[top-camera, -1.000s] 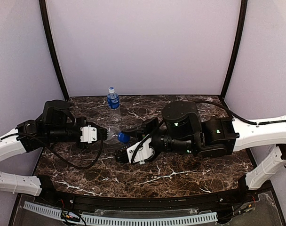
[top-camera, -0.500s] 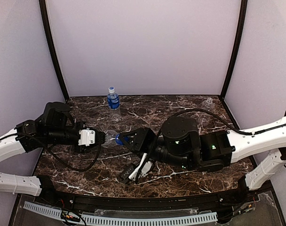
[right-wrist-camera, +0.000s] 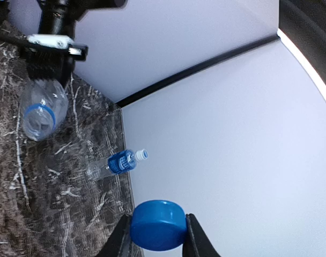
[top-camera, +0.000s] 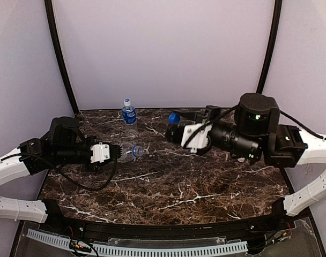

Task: Unscrew the bottle caps

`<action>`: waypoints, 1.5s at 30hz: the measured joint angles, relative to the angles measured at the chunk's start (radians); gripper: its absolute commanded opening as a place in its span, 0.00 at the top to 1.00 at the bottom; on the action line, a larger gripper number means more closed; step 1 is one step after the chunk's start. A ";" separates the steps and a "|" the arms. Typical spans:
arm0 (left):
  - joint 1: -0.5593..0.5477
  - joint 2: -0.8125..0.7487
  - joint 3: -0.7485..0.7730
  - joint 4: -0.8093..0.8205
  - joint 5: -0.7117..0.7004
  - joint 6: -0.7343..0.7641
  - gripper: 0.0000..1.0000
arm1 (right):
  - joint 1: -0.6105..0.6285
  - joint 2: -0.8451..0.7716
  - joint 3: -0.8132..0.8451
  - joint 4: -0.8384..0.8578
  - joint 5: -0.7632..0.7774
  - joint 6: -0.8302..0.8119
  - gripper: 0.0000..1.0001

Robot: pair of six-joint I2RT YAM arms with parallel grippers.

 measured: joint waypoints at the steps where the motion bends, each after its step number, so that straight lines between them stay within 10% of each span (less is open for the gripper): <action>1: 0.000 0.000 -0.002 0.010 -0.006 -0.004 0.76 | -0.069 -0.005 0.009 -0.033 -0.003 0.132 1.00; 7: 0.004 -0.001 -0.002 0.044 -0.025 -0.022 0.76 | -0.650 0.155 0.138 -0.439 -0.127 0.951 1.00; 12: 0.008 -0.004 -0.002 0.049 -0.028 -0.029 0.76 | -0.820 0.282 0.029 -0.655 -0.276 1.312 1.00; 32: 0.015 -0.019 -0.004 0.053 -0.027 -0.037 0.76 | -0.943 0.568 -0.090 -0.646 -0.381 1.463 0.96; 45: 0.019 -0.019 -0.004 0.053 -0.024 -0.040 0.75 | -0.948 0.598 -0.053 -0.627 -0.378 1.456 0.02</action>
